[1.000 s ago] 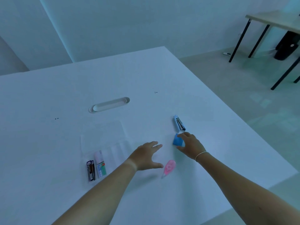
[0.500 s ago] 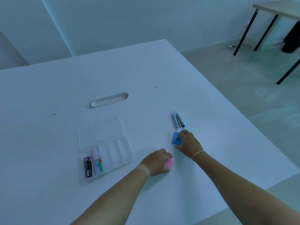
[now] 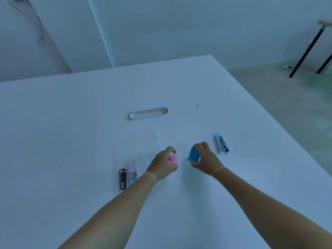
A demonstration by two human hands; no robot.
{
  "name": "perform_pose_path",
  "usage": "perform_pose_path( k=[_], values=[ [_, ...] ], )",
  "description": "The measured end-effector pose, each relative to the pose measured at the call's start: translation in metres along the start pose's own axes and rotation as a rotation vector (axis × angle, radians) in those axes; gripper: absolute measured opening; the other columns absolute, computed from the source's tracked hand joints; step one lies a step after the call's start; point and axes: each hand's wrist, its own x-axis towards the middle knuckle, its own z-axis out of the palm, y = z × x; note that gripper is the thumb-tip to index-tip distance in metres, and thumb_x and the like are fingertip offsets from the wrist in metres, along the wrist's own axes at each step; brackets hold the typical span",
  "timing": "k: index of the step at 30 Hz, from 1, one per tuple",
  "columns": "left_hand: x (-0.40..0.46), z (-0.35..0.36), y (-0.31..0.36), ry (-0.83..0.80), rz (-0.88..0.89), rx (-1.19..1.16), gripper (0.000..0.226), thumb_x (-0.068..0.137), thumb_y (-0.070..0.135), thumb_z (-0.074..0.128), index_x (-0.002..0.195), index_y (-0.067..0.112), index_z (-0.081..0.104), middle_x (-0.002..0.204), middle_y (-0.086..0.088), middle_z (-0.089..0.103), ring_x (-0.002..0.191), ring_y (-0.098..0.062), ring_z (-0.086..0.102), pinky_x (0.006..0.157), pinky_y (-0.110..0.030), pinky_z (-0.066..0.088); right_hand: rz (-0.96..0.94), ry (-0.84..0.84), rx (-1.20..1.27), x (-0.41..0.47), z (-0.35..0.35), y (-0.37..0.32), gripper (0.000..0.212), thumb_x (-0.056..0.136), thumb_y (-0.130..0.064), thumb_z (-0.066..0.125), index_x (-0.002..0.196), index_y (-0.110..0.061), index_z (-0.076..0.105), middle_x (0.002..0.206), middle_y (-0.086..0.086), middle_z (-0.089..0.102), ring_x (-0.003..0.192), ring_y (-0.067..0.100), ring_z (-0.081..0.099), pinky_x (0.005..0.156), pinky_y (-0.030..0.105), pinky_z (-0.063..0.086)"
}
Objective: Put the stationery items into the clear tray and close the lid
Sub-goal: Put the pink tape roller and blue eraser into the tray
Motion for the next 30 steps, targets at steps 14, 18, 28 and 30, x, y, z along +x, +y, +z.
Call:
perform_pose_path(
  k=[14,18,28,30],
  values=[
    [-0.019,-0.073,-0.084,0.156,-0.221,-0.069,0.033,0.087,0.009,0.045,0.064,0.029,0.057,0.075,0.013,0.051,0.082,-0.011,0.048,0.065,-0.015,0.039,-0.387,-0.289,-0.148,0.035,0.065,-0.102,0.045,0.077,-0.02,0.067,0.117,-0.016,0.048,0.123,0.007,0.045,0.095,0.028,0.057,0.081,0.028,0.052],
    [-0.019,-0.068,-0.089,0.119,-0.236,-0.001,0.029,0.087,0.016,0.044,0.06,0.018,0.052,0.071,-0.007,0.055,0.067,-0.019,0.05,0.06,-0.026,0.043,-0.434,-0.336,-0.227,0.034,0.075,-0.106,0.045,0.076,-0.019,0.066,0.117,-0.016,0.048,0.122,0.007,0.047,0.095,0.027,0.057,0.082,0.03,0.054],
    [-0.014,-0.063,-0.094,0.096,-0.158,0.266,0.043,0.089,0.033,0.054,0.129,0.019,0.055,0.116,-0.01,0.058,0.109,-0.025,0.055,0.091,-0.035,0.05,-0.447,-0.363,-0.343,0.036,0.077,-0.102,0.049,0.074,-0.018,0.065,0.119,-0.015,0.045,0.12,0.008,0.05,0.106,0.026,0.048,0.089,0.034,0.048],
    [-0.014,-0.06,-0.095,0.093,-0.151,0.29,0.042,0.09,0.034,0.051,0.13,0.021,0.055,0.116,-0.01,0.056,0.11,-0.025,0.053,0.089,-0.034,0.047,-0.45,-0.363,-0.358,0.037,0.078,-0.103,0.05,0.074,-0.018,0.064,0.12,-0.015,0.045,0.122,0.008,0.05,0.107,0.026,0.048,0.09,0.034,0.048]
  ],
)
